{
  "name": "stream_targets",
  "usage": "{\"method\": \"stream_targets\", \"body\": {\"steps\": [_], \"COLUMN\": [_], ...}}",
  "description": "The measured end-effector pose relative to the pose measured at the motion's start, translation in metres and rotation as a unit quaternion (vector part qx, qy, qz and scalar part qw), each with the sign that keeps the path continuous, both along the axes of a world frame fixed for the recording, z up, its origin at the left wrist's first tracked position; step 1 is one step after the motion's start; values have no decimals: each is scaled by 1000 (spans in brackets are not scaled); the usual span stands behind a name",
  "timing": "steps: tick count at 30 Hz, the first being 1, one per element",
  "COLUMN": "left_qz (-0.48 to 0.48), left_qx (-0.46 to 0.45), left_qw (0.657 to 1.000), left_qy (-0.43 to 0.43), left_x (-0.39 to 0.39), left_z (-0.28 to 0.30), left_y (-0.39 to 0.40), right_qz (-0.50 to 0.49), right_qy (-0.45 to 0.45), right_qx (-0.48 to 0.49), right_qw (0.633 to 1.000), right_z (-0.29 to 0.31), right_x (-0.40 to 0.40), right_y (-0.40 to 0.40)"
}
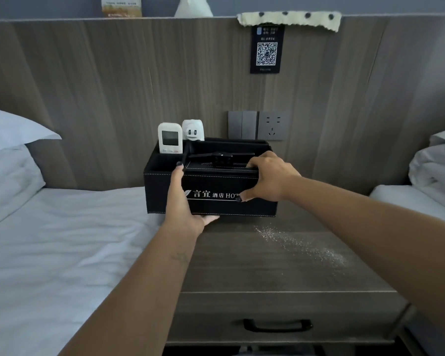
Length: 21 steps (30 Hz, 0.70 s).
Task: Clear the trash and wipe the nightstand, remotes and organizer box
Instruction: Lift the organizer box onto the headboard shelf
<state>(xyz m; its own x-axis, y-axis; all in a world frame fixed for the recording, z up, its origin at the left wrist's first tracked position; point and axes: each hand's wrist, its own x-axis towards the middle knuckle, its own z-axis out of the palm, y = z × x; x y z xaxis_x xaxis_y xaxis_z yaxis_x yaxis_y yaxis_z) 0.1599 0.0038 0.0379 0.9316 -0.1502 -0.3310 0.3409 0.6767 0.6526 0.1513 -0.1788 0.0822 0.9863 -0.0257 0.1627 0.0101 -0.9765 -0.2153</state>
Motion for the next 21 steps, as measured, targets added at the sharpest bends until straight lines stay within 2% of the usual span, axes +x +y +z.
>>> {"method": "stream_targets", "body": {"steps": [3, 8, 12, 15, 16, 19, 21], "left_qz": [9, 16, 33, 40, 41, 45, 41], "left_qx": [6, -6, -3, -18, -24, -24, -11], "left_qw": [1000, 1000, 999, 999, 999, 999, 999], "left_qy": [3, 14, 12, 11, 9, 2, -4], "left_x": [-16, -44, -65, -76, -79, -89, -98], "left_z": [19, 36, 45, 56, 61, 71, 76], "left_y": [-8, -22, -35, -40, -40, -40, -39], "right_qz": [13, 67, 38, -27, -54, -73, -59], "right_qy": [0, 20, -58, -170, -175, -52, 26], "right_qx": [9, 240, 323, 395, 430, 610, 653], "right_qw": [1000, 968, 944, 903, 884, 787, 754], "right_z": [20, 46, 47, 47, 47, 50, 54], "right_x": [-18, -56, -76, -91, -95, -105, -113], "right_y": [-10, -32, -38, -39, -39, -38, -40]}}
